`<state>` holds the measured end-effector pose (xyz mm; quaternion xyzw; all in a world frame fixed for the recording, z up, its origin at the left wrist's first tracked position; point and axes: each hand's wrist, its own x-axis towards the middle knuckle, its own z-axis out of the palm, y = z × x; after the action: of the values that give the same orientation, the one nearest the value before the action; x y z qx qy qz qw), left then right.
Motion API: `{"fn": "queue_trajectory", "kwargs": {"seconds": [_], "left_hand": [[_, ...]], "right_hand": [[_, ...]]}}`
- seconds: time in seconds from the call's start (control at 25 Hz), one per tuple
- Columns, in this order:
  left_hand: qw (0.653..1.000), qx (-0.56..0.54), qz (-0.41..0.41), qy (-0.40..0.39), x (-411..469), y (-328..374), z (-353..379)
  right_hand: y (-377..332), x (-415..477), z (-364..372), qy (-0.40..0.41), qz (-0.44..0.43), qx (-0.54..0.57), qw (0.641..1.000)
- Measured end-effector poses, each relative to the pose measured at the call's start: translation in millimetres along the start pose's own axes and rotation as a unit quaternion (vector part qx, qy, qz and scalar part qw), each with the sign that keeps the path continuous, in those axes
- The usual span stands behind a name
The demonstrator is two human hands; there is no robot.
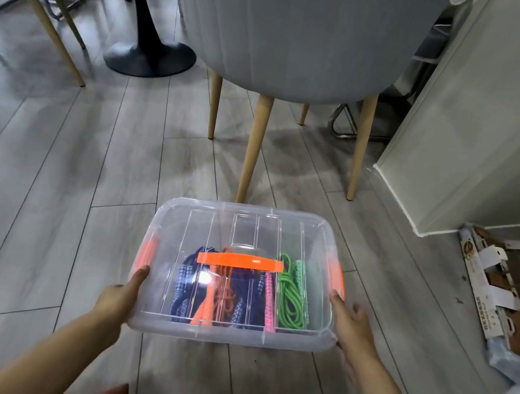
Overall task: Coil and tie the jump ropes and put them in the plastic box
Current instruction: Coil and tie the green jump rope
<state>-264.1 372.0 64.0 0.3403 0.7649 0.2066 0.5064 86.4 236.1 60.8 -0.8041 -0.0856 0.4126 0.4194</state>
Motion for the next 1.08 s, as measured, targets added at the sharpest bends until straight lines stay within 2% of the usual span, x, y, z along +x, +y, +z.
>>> {"fn": "queue_trajectory", "kwargs": {"seconds": [0.08,0.28,0.36,0.48,0.8,0.96,1.08], "left_hand": [[0.996,-0.081,-0.009,-0.045,0,-2,1],[0.988,-0.124,0.063,-0.068,0,0,10],[0.987,-0.115,0.082,-0.079,2,1,25],[0.983,-0.082,0.096,-0.131,-9,4,66],[0.954,0.011,0.133,-0.267,-86,-6,184],[0.928,0.058,0.161,-0.33,-156,-29,247],[0.91,0.083,0.17,-0.369,-209,-54,288]], "right_hand": [[5,11,5,-0.03,0.0,0.044,0.999],[35,35,-10,-0.064,-0.002,0.112,0.992],[40,20,-35,-0.07,0.022,0.124,0.99],[47,-16,-87,-0.035,0.052,0.08,0.995],[111,-87,-239,-0.005,0.17,0.013,0.985],[171,-132,-314,0.007,0.207,0.037,0.978],[223,-171,-360,0.068,0.206,0.1,0.971]]}}
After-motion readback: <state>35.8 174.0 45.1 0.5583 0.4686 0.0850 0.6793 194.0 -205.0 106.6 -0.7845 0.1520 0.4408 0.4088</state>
